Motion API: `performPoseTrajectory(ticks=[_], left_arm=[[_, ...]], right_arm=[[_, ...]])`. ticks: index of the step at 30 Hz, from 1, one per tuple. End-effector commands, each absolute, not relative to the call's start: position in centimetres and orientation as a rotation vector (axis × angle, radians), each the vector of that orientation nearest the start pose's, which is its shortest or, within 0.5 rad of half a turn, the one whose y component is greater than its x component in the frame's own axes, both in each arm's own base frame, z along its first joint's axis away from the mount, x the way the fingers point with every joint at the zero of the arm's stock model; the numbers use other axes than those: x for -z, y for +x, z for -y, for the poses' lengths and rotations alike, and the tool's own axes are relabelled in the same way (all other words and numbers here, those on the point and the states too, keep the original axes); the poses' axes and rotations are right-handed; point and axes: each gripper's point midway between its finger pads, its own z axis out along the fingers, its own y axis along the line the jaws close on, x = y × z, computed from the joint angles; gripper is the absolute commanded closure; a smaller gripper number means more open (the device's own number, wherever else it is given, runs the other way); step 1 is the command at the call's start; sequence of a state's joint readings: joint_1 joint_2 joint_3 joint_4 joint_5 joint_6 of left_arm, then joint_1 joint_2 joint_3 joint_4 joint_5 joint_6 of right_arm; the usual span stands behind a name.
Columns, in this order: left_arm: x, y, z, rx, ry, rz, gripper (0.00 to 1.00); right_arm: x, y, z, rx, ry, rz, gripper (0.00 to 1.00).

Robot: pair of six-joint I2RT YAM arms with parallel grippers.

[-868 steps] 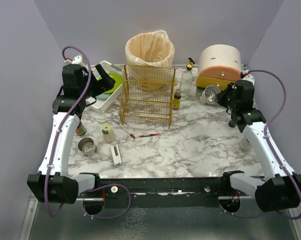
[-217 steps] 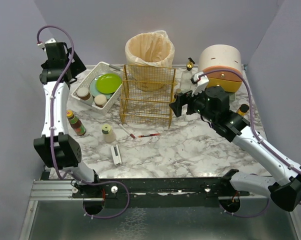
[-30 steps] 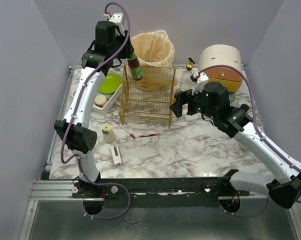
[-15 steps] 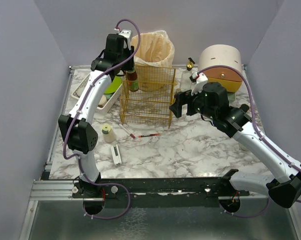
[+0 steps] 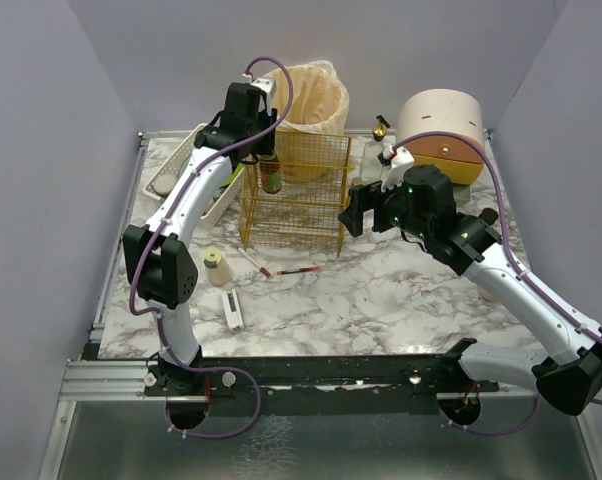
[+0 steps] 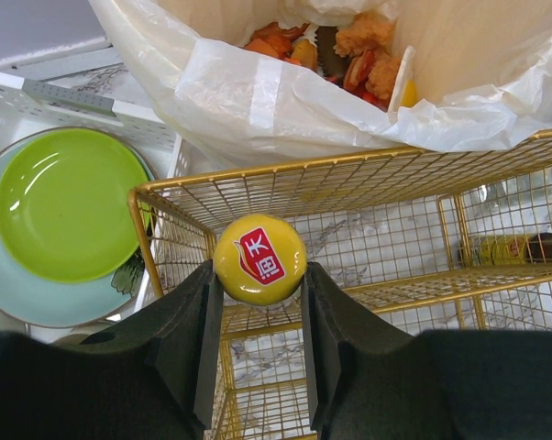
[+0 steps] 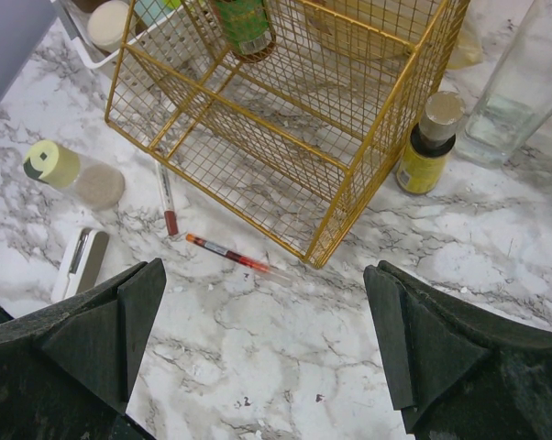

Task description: Clear the kitchen counter

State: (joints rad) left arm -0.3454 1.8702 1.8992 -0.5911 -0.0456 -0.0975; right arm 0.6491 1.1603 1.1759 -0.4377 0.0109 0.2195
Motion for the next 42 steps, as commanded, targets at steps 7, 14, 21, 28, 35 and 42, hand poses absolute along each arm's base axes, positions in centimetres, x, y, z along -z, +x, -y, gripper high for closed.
performPoseTrajectory(ticks=[7,14,21,28,35,42], left_arm=[[-29.8,50.8,18.1,0.204,0.236,-1.992,1.00],[-27.9,50.7,18.1,0.195,0.241,-2.032,1.00],[-26.0,50.3,18.1,0.192,0.248,-2.072,0.96],[-24.8,50.1,18.0,0.187,0.247,-2.094,0.75],[-26.8,50.1,18.2,0.208,0.235,-2.056,0.48],[-29.2,49.9,18.2,0.228,0.228,-2.015,0.36]], right_arm=[[-27.4,29.1,-22.8,-0.520,-0.432,-1.997,0.00],[-27.4,29.1,-22.7,-0.517,-0.430,-1.997,0.00],[-27.5,29.2,-22.7,-0.515,-0.431,-1.997,0.00],[-27.6,29.3,-22.8,-0.514,-0.429,-1.995,0.00],[-28.1,29.5,-22.5,-0.499,-0.416,-1.984,0.00],[-28.3,29.6,-22.3,-0.487,-0.407,-1.977,0.00]])
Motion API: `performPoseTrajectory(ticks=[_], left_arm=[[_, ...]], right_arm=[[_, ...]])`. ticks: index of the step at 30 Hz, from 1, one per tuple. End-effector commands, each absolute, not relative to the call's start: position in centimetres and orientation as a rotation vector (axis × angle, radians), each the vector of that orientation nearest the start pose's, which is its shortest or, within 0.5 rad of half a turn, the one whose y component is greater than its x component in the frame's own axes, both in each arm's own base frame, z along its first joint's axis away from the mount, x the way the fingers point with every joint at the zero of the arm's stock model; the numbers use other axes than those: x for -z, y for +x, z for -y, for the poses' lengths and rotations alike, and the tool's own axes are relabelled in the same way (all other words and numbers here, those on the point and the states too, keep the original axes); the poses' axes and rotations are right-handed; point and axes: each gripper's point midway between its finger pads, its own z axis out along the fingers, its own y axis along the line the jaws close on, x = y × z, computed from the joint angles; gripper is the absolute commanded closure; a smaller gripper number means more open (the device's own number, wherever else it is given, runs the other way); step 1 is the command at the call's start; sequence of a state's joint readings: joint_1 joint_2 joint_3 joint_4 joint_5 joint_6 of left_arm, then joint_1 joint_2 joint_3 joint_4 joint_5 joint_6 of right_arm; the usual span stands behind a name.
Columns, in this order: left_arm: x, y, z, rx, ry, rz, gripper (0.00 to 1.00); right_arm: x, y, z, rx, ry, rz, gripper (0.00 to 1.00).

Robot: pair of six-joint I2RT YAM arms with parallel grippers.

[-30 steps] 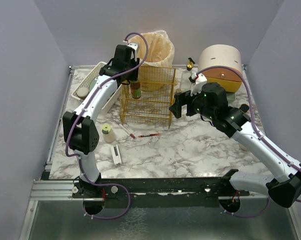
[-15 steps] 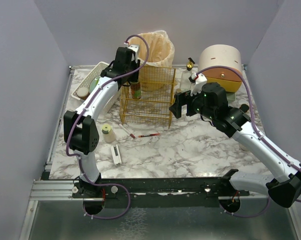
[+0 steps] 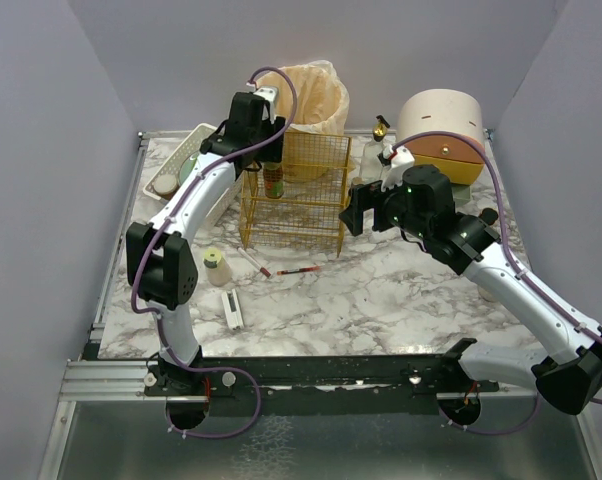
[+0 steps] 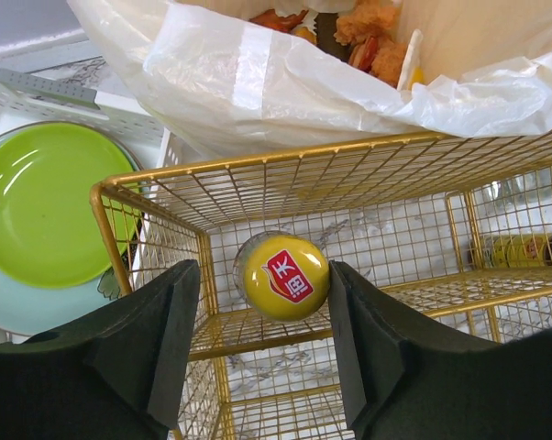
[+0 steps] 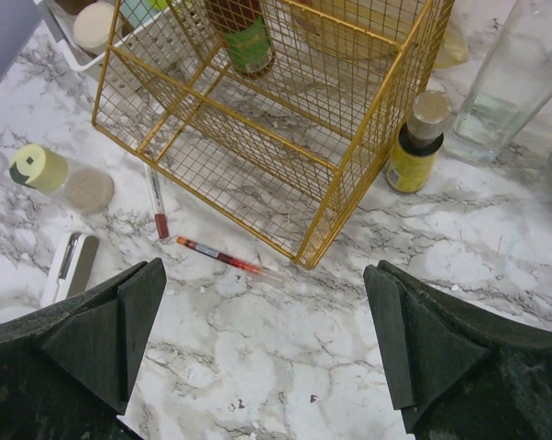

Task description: Clear the kitchen counter

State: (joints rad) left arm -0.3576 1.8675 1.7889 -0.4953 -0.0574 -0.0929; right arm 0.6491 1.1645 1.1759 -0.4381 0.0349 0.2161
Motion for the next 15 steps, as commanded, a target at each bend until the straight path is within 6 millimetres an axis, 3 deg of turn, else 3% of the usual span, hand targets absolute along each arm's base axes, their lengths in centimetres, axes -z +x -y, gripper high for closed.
performPoseTrajectory(ticks=[1,7,15], left_arm=[[-29.5,49.8,18.2,0.230,0.228,-2.010,0.36],[-32.7,49.0,18.4,0.274,0.219,-1.955,0.33],[-38.8,46.6,17.8,0.333,0.177,-1.820,0.23]], right_arm=[[-28.3,29.6,-22.2,-0.485,-0.403,-1.976,0.00],[-28.5,29.9,-21.8,-0.458,-0.376,-1.967,0.00],[-29.9,30.7,-20.9,-0.385,-0.358,-1.953,0.00]])
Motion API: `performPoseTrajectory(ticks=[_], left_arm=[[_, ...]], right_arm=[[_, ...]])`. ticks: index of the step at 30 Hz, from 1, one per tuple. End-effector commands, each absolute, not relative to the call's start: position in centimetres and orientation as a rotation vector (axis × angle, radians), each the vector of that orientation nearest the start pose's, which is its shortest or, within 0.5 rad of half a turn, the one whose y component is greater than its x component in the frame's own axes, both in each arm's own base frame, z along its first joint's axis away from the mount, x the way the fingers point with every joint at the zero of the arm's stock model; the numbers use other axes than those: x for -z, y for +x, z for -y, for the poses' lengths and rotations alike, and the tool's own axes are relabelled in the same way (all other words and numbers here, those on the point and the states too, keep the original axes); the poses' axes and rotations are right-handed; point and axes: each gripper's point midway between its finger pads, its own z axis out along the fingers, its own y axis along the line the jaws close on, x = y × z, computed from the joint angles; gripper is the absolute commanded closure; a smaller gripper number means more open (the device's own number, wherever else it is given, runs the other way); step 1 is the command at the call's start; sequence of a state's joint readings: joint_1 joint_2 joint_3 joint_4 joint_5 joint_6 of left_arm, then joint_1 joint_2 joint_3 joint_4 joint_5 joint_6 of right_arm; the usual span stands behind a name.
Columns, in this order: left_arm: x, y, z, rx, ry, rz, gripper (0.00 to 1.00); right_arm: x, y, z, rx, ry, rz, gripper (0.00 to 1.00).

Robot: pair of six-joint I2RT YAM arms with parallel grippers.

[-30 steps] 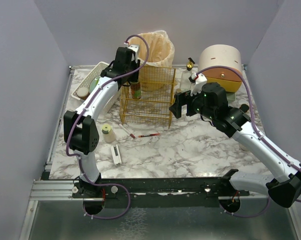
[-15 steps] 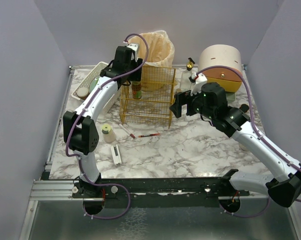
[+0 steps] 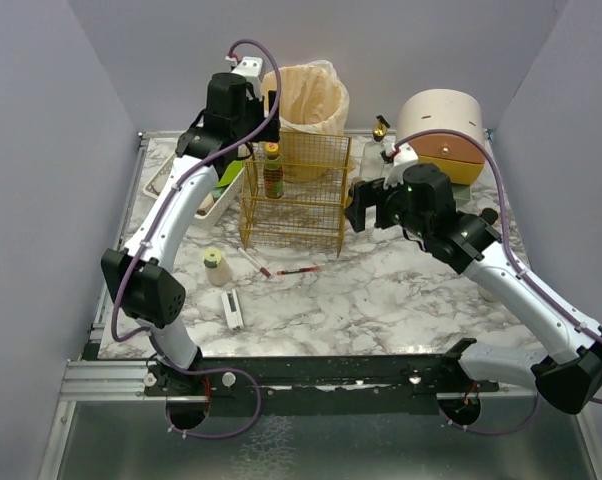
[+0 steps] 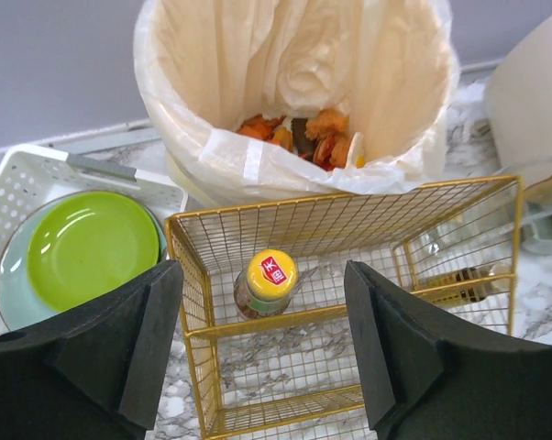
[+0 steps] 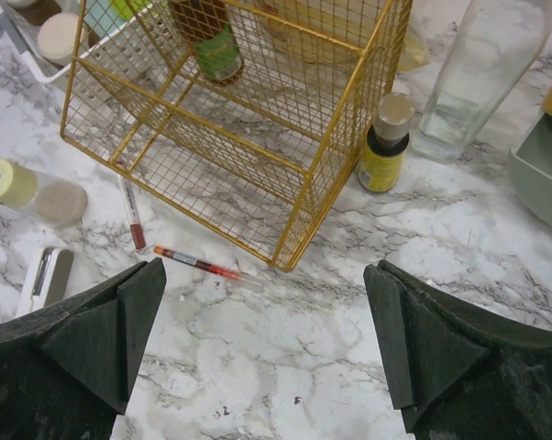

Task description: Clear the kitchen counter

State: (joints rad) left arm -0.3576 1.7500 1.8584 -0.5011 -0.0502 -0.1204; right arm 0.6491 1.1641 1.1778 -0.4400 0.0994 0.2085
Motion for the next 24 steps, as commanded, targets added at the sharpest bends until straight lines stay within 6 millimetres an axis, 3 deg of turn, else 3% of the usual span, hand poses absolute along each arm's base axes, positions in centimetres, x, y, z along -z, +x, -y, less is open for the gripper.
performPoseTrajectory(ticks=[1,9,13,20,24], left_arm=[[-39.4,46.1,17.6,0.339,0.171,-1.802,0.21],[-41.8,42.6,16.4,0.378,0.130,-1.718,0.13],[-41.1,41.2,15.6,0.373,0.104,-1.722,0.11],[-38.2,39.2,14.7,0.362,0.103,-1.773,0.09],[-37.6,38.3,13.8,0.326,0.092,-1.776,0.07]], right_arm=[[-30.1,30.9,-20.9,-0.373,-0.360,-1.956,0.00],[-31.3,32.9,-20.8,-0.336,-0.364,-1.994,0.00],[-32.2,34.2,-19.8,-0.303,-0.311,-2.017,0.01],[-32.7,37.2,-15.4,-0.271,-0.133,-2.054,0.02],[-32.5,39.1,-14.1,-0.190,-0.087,-2.069,0.02]])
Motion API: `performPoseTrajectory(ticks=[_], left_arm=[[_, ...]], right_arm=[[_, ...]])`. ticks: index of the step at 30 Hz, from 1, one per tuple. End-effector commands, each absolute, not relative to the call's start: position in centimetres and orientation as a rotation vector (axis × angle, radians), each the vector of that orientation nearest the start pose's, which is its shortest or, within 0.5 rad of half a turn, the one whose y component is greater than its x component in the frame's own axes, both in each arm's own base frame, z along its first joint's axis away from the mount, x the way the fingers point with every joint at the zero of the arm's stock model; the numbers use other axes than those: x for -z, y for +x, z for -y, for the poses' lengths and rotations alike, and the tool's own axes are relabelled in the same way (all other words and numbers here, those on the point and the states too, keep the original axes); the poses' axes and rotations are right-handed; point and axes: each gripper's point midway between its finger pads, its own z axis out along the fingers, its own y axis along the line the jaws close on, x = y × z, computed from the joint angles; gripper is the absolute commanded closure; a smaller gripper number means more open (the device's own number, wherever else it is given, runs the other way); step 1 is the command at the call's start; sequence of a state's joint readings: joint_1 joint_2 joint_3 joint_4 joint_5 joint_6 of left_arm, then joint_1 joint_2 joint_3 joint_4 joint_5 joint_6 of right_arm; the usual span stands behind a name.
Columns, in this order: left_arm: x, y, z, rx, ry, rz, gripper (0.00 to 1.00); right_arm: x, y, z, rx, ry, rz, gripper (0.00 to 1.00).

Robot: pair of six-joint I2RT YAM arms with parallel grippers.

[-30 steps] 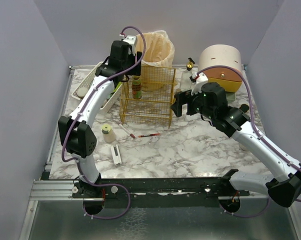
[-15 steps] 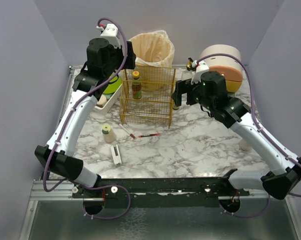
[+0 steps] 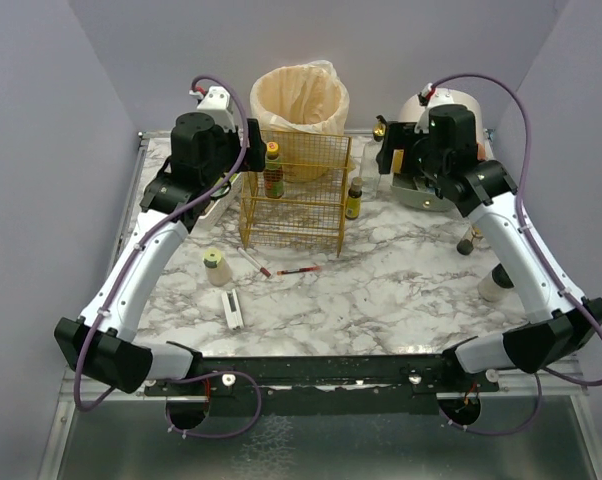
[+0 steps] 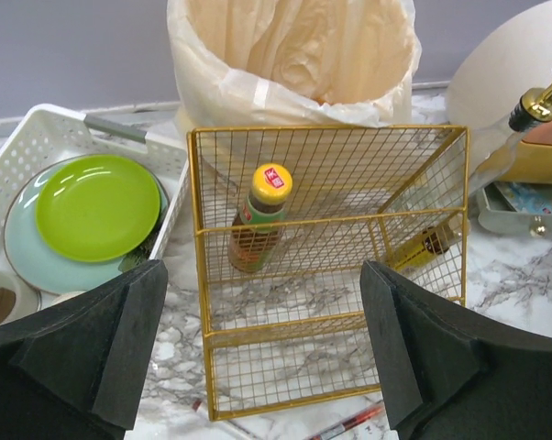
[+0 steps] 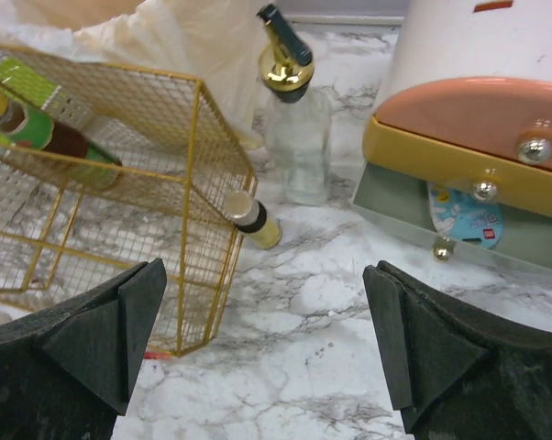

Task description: Clear the kitchen counter

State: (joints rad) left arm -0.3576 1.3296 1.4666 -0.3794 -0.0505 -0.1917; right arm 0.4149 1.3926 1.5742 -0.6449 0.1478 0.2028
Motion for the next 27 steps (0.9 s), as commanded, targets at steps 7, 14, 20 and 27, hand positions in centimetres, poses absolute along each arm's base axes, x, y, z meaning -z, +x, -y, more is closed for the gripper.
performPoseTrajectory(ticks=[7,14,20,27], left_arm=[[-36.9,37.4,13.0,0.305,0.082,-1.795,0.06],[-36.6,36.6,12.2,0.275,0.073,-1.806,0.05],[-36.7,36.1,12.2,0.285,0.072,-1.810,0.06],[-36.3,35.9,12.2,0.288,0.071,-1.826,0.05]], right_arm=[[-31.6,43.6,-14.9,-0.144,-0.060,-2.025,0.06],[-31.0,47.0,-14.3,-0.036,-0.030,-1.958,0.14],[-29.8,49.0,-14.7,-0.006,-0.041,-1.926,0.18],[-27.4,51.4,-15.5,-0.025,-0.039,-1.945,0.20]])
